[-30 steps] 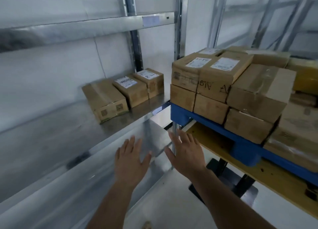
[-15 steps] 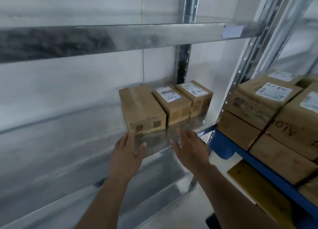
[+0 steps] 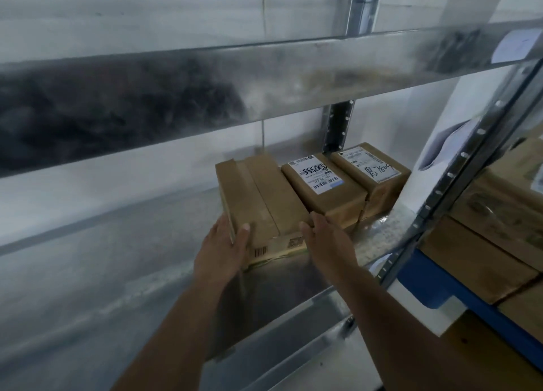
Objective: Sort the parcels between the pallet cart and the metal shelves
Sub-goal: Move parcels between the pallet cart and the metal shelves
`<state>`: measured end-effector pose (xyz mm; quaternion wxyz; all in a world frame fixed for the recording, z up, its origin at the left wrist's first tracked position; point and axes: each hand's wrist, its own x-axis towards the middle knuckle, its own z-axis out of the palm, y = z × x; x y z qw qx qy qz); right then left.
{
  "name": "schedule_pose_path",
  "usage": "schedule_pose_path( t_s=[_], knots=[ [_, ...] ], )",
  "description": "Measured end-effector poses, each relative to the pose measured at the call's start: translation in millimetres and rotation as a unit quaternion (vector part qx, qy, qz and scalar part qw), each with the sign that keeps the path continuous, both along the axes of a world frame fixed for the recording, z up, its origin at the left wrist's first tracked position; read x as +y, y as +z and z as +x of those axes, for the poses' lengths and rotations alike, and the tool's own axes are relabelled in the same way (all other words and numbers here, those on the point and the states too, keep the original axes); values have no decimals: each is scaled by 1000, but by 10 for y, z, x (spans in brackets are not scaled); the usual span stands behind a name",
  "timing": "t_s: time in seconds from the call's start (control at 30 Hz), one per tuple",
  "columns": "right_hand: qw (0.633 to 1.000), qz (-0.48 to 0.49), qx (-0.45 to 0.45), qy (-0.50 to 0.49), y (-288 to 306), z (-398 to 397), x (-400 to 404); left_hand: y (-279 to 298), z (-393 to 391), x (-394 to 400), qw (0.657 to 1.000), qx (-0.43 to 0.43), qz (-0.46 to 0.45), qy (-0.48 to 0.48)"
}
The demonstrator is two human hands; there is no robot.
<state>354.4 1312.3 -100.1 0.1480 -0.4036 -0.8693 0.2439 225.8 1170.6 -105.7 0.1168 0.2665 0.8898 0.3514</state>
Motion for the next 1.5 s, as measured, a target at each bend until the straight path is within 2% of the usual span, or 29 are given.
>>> schedule_pose_path(
  t_s=[0.13, 0.23, 0.37, 0.47, 0.6, 0.87, 1.0, 1.2, 1.5],
  knots=[
    [999, -32, -8, 12, 12, -111, -27, -33, -183, -12, 999, -24, -12, 24],
    [994, -102, 13, 39, -19, -155, -32, -61, -246, -78, 998, -50, -13, 26],
    [976, -203, 36, 69, -16, -127, -46, -60, -234, -167, 993, -118, 22, 18],
    [968, -234, 28, 89, 22, -44, -68, -26, -154, -302, 982, -177, 61, -7],
    [960, -257, 33, 101, 49, 123, -165, 21, 36, -506, 975, -188, 114, -31],
    [952, -247, 125, 127, 76, 813, -569, 13, 640, -840, 976, -157, 145, -45],
    [967, -183, 104, 141, 142, 1275, -753, 3, 982, -967, 965, -173, 184, -65],
    [950, -234, 185, 88, 174, 1997, -1060, 35, 1576, -1118, 957, -159, 209, -121],
    [950, -156, 267, 35, 303, 3118, -1459, 192, 2471, -1174, 951, -95, 214, -201]
  ],
)
